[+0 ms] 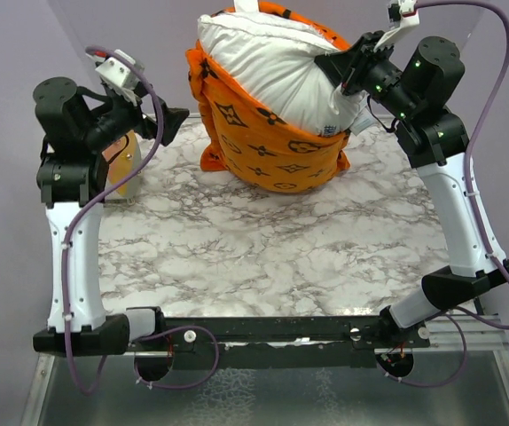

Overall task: Remove the pillowcase from the pillow
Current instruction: Remove the pillow from the pillowcase.

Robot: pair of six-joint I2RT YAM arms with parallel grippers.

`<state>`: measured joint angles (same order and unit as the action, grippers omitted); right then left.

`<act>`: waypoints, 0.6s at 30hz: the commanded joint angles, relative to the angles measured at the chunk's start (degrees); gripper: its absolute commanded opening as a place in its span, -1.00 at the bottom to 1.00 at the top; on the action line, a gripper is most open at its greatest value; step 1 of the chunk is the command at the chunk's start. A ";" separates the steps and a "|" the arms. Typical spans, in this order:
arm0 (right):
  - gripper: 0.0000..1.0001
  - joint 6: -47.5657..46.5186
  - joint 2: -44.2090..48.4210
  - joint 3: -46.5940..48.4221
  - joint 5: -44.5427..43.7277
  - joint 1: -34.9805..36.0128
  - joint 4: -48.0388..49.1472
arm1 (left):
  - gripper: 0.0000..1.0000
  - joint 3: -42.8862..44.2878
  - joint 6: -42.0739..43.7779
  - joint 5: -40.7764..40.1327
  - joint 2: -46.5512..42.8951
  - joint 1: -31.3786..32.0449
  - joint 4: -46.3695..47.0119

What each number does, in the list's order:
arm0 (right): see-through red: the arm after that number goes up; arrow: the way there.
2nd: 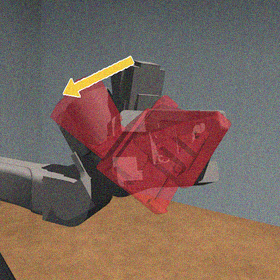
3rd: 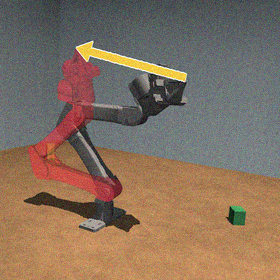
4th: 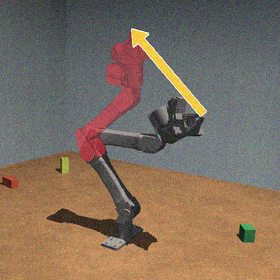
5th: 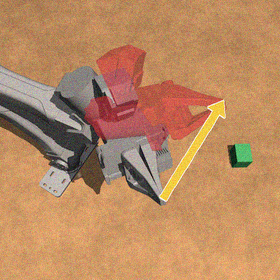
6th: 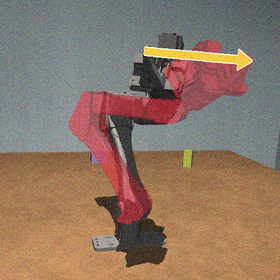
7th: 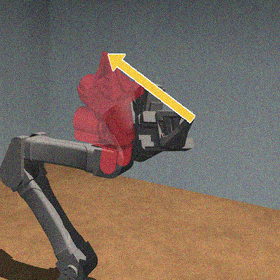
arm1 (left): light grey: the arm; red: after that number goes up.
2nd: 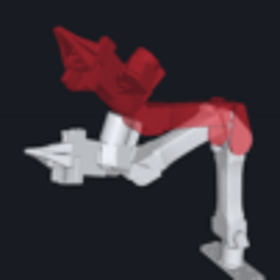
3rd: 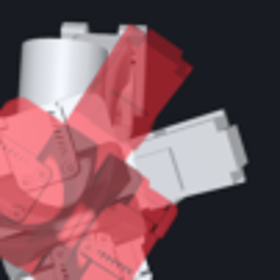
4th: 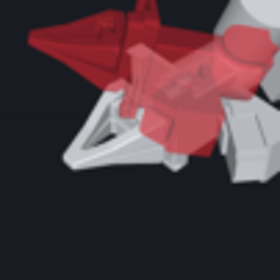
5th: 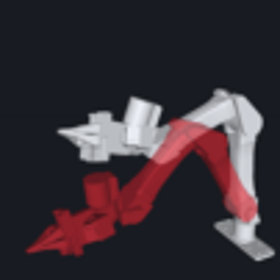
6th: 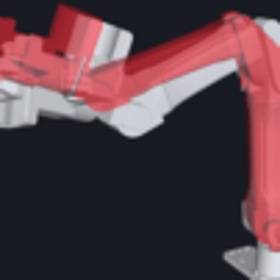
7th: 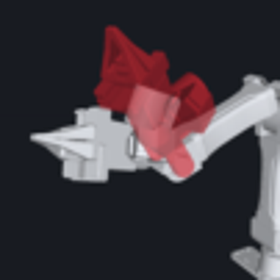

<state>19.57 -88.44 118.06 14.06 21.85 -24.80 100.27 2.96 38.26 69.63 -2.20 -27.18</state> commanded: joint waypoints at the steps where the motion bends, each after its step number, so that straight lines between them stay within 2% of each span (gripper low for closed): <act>1: -0.98 1.59 0.35 1.65 0.66 -0.32 5.20 | 0.98 -0.09 0.54 7.91 6.33 -0.09 -1.60; 8: -0.98 2.10 0.37 1.05 5.02 -0.31 5.21 | 0.84 1.49 -4.79 11.61 11.86 -0.06 5.31; 15: -0.98 3.38 0.31 0.33 10.14 -0.34 5.90 | 0.75 6.80 -6.77 16.71 17.07 0.06 5.09; 17: -0.98 3.91 0.21 0.47 11.30 -0.31 6.01 | 0.67 7.48 -7.41 16.83 17.69 0.17 6.09; 18: -0.98 4.10 0.06 0.64 11.58 -0.31 6.04 | 0.56 7.81 -7.35 16.39 18.00 0.17 6.16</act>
<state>21.32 -88.51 117.97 22.70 21.85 -24.80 105.62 -2.39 51.05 86.63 -2.17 -24.08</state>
